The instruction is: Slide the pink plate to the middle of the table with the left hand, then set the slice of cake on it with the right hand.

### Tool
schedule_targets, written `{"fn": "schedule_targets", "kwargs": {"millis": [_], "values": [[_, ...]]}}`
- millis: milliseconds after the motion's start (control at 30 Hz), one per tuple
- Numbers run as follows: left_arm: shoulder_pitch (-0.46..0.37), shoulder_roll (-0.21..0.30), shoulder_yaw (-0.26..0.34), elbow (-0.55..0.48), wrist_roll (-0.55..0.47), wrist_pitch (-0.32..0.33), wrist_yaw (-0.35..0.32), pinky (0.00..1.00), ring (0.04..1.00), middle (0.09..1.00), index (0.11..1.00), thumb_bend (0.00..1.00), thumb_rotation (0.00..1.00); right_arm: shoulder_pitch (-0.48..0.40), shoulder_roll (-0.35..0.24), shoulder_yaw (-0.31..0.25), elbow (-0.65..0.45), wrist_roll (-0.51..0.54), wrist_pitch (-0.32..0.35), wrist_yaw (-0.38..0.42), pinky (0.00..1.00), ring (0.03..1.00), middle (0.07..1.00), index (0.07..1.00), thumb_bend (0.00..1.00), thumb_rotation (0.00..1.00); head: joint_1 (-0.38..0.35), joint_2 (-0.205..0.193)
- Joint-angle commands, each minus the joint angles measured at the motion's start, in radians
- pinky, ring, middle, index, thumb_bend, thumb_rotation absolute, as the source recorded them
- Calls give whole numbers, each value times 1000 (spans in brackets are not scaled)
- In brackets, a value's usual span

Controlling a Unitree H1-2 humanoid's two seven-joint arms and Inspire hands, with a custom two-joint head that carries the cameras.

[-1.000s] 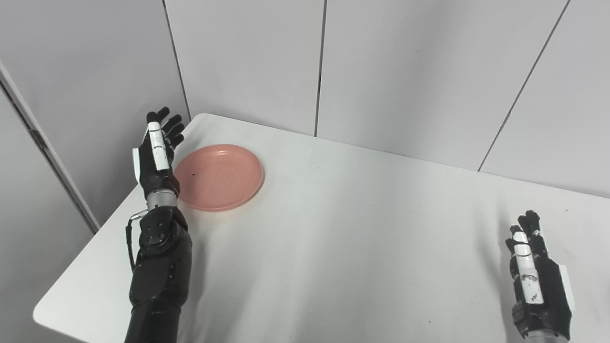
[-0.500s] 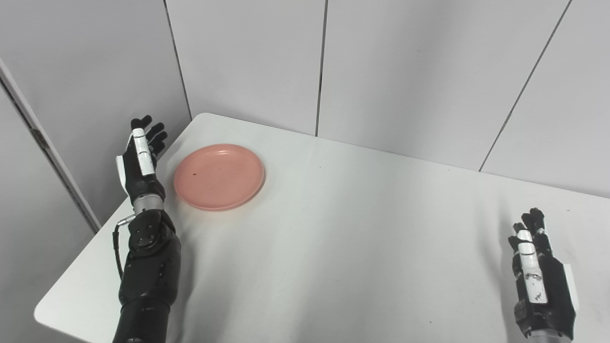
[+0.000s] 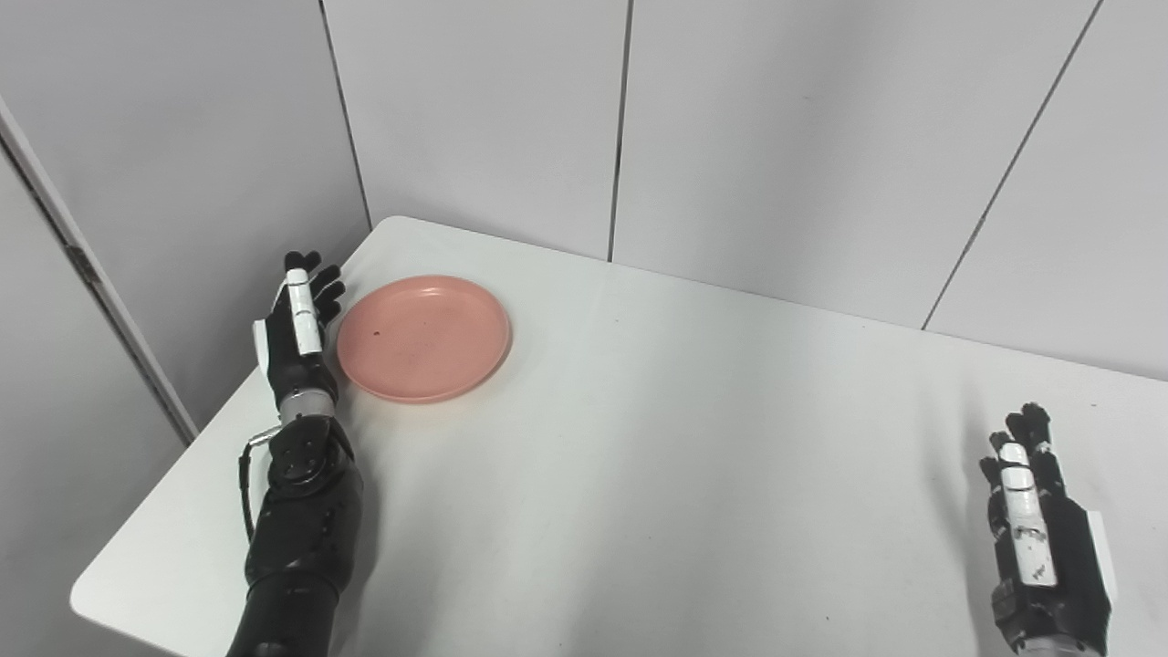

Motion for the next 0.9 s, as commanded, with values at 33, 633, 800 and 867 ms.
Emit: {"fn": "schedule_targets", "kwargs": {"millis": [33,633,800,867], "values": [[-43,21,-13,9,-3,-20,-14,863,805,785,788,803,1000,-14,-5,-5,-32,-3,-12,0,1000,1000,1000,1000,225,778,-1,1],[-63,-32,-46,42,-138,20,-144,863,819,813,822,801,999,-16,0,-7,-44,3,0,-2,1000,1000,1000,1000,229,752,-5,4],[-67,-51,-43,22,-217,49,-195,857,832,820,826,786,982,-17,-1,-4,-48,2,3,-2,1000,1000,1000,1000,208,749,-11,9],[-68,-56,-45,20,-223,59,-201,851,828,816,821,783,985,-18,-3,-1,-50,-5,8,-3,1000,1000,1000,1000,210,751,-12,8]]}}
